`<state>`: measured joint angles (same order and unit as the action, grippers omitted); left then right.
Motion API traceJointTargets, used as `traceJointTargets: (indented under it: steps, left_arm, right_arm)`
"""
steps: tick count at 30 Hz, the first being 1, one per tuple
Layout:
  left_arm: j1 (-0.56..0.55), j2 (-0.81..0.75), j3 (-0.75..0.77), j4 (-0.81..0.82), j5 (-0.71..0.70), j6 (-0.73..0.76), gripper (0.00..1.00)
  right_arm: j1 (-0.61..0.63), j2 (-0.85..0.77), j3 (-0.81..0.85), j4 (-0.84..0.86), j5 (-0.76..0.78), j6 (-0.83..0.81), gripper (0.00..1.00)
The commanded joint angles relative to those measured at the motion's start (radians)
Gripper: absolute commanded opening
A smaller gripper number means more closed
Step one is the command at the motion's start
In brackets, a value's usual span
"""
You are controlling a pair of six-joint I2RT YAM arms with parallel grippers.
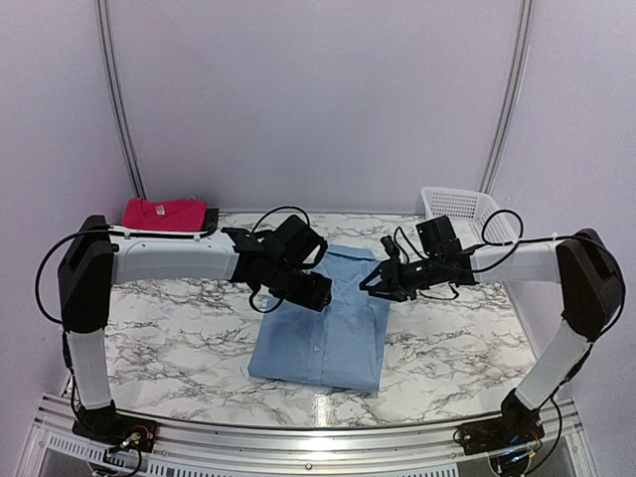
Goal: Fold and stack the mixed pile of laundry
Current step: Adjust the 2/3-rectangle-folded shirt at the center of the board.
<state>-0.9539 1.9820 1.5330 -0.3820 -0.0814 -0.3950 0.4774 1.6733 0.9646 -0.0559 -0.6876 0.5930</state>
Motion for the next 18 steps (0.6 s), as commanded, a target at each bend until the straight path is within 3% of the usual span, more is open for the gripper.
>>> traceJointTargets:
  steps: [1, 6, 11, 18]
  left_arm:
    - [0.063, -0.123, -0.080, 0.037, 0.014, -0.018, 0.76]
    - [0.164, -0.213, -0.234, 0.068, 0.015, -0.080, 0.84]
    - [0.221, -0.232, -0.339, 0.074, 0.051, -0.104, 0.84]
    - [0.231, -0.186, -0.373, 0.089, 0.075, -0.128, 0.80]
  right_arm:
    - [-0.043, -0.031, -0.075, -0.124, 0.054, -0.080, 0.41]
    - [-0.044, -0.003, -0.098, -0.125, 0.076, -0.088, 0.41]
    - [-0.044, 0.028, -0.094, -0.118, 0.089, -0.089, 0.41]
    - [-0.041, 0.102, -0.050, -0.088, 0.070, -0.083, 0.41]
